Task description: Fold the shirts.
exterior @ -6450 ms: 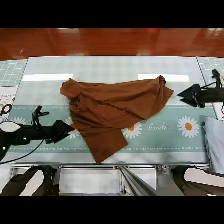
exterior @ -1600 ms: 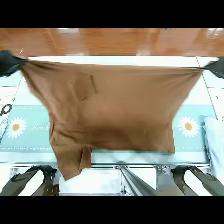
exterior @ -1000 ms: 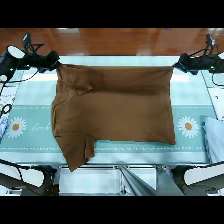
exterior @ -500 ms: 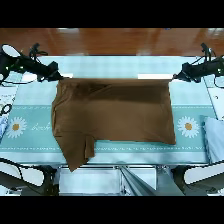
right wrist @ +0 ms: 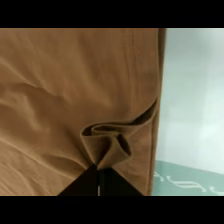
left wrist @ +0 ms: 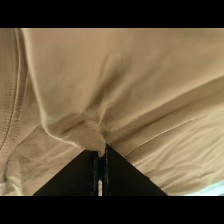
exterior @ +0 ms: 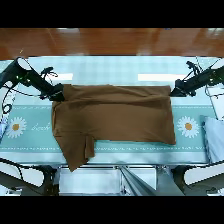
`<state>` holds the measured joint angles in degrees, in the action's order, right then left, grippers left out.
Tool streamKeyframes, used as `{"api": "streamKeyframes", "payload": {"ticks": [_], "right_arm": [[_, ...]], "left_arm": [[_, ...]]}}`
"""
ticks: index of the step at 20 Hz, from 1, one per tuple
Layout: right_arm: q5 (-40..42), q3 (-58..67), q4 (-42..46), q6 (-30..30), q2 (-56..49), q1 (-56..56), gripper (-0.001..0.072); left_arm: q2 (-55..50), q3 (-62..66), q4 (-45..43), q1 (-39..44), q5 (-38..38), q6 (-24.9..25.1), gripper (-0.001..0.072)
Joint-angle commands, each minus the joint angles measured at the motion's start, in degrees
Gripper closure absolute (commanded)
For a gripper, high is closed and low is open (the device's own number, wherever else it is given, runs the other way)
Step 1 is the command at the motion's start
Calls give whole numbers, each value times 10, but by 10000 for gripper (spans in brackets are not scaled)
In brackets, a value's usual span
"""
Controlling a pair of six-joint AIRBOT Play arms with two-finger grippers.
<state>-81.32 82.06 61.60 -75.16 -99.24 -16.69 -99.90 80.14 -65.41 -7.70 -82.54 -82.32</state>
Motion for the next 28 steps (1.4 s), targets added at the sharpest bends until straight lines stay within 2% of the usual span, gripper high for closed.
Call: {"api": "streamKeyframes", "payload": {"ticks": [1,7,9,10,11,12,14,16,18,20,22,24,28], "right_arm": [[-6,-7,6,1,0,4,687],[-16,-7,32,-20,0,4,676],[-27,-7,42,-31,0,4,567],[-35,-7,41,-33,1,4,465],[-48,-7,42,-33,2,3,334],[-65,-4,41,-36,5,-2,303],[-61,-4,48,-76,31,-25,307],[-31,-35,73,-96,93,-52,307],[21,-129,73,-90,171,-80,307],[77,-254,35,-52,240,-103,307],[121,-368,-42,11,299,-116,307],[139,-438,-113,52,341,-124,307],[136,-462,-163,74,374,-124,307]], "left_arm": [[0,-11,-9,0,-10,1,682],[0,-11,-9,0,-16,7,682],[0,-11,-9,0,-34,7,681],[0,-11,-9,0,-51,3,604],[1,-11,-9,0,-73,2,277],[4,-11,-16,-2,-90,-7,198],[30,-11,-34,-2,-102,-23,200],[98,-29,-44,-2,-62,-27,200],[198,-99,-94,-6,3,-47,200],[288,-210,-126,-33,3,-55,202],[363,-337,-104,-93,12,-65,203],[434,-450,-42,-167,42,-65,203],[509,-578,41,-292,71,-25,202]]}}
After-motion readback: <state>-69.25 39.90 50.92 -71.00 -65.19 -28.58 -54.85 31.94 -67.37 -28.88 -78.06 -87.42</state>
